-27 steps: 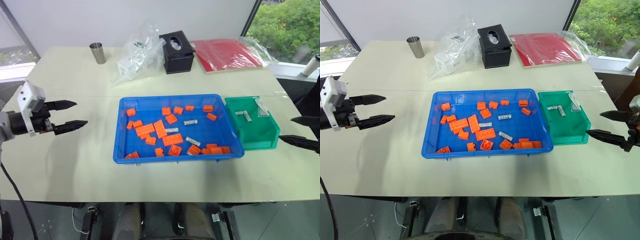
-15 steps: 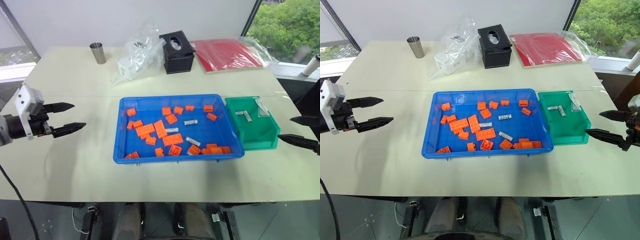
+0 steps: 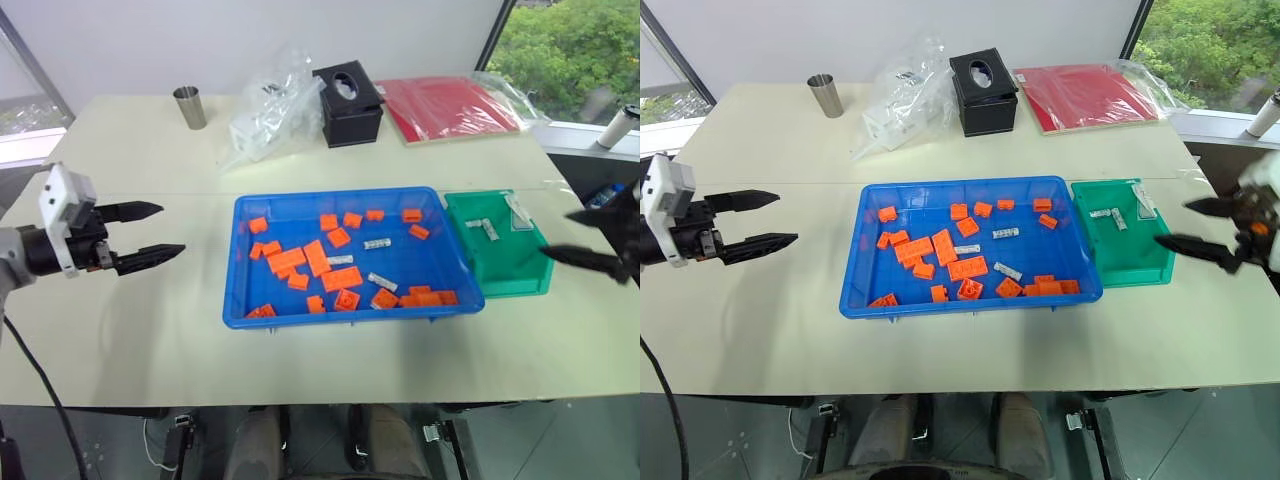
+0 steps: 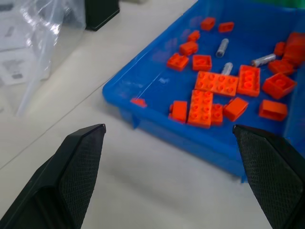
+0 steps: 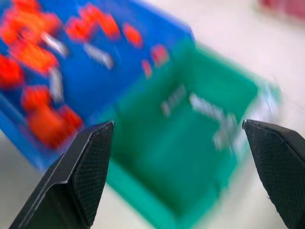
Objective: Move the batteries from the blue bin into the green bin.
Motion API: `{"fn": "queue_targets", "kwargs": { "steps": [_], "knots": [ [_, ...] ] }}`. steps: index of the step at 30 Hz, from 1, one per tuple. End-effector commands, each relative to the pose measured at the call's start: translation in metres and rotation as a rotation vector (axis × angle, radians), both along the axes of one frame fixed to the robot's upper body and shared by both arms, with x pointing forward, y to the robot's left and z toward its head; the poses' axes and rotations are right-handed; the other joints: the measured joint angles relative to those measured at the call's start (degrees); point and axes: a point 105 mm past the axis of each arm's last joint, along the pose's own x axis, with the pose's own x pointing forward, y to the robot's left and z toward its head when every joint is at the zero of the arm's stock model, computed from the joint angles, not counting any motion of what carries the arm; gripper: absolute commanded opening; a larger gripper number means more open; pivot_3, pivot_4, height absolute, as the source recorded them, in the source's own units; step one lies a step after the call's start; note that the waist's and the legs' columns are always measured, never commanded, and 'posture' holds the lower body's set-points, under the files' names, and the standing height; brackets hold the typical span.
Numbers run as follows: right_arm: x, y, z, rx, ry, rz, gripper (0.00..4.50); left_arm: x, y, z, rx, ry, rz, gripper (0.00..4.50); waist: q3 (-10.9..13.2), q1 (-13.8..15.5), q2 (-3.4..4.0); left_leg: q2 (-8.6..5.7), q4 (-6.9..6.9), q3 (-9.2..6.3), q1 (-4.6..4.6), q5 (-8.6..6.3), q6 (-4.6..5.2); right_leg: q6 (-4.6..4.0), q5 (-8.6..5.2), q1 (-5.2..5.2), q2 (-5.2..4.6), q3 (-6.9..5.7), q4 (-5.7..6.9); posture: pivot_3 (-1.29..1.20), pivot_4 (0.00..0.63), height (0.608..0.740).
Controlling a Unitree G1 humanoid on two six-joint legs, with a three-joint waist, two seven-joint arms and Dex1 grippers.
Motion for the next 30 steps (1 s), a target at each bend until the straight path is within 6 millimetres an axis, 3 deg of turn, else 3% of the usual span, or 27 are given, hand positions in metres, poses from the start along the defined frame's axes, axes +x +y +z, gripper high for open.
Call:
{"fn": "queue_targets", "kwargs": {
  "steps": [1, 7, 12, 18, 30],
  "knots": [
    [0.01, 0.053, 0.017, 0.065, -0.012, 0.138, 4.45, -0.005, -0.017, 0.009, -0.008, -0.035, -0.065, 4.5, 0.0, -0.3, -0.01, 0.0, -0.01, -0.02, 0.0, 0.0, 0.0, 0.01, 0.0, 0.0, 0.01, 0.0, 0.0, 0.0, 0.15, 0.736],
    [0.032, 0.142, 0.012, 0.135, 0.113, 0.287, 4.45, -0.009, -0.039, 0.008, -0.01, -0.033, -0.14, 4.5, 0.0, -0.3, -0.01, -0.01, -0.02, -0.01, -0.11, 0.0, 0.0, 0.09, 0.07, -0.1, 0.01, 0.0, 0.02, 0.0, 0.15, 0.736],
    [0.052, 0.191, -0.023, 0.126, 0.277, 0.286, 4.45, -0.01, -0.049, 0.005, -0.007, -0.038, -0.167, 4.5, 0.0, -0.1, -0.04, -0.05, 0.01, -0.01, -0.17, 0.0, 0.0, 0.1, 0.08, -0.1, -0.02, -0.01, 0.04, 0.0, 0.15, 0.736],
    [0.064, 0.223, -0.071, 0.067, 0.403, 0.271, 4.45, -0.013, -0.056, 0.003, -0.007, -0.046, -0.18, 4.5, 0.0, -0.2, -0.06, -0.1, 0.03, -0.02, -0.18, 0.01, 0.01, 0.13, 0.1, -0.1, -0.02, -0.01, 0.08, 0.0, 0.15, 0.736],
    [0.073, 0.252, -0.107, 0.126, 0.583, 0.273, 4.45, -0.021, -0.059, 0.006, -0.004, -0.063, -0.161, 4.5, 0.0, -0.3, -0.05, -0.09, 0.02, -0.03, -0.15, 0.01, 0.01, 0.13, 0.1, -0.1, 0.0, -0.02, 0.13, 0.0, 0.15, 0.736]
  ]
}}
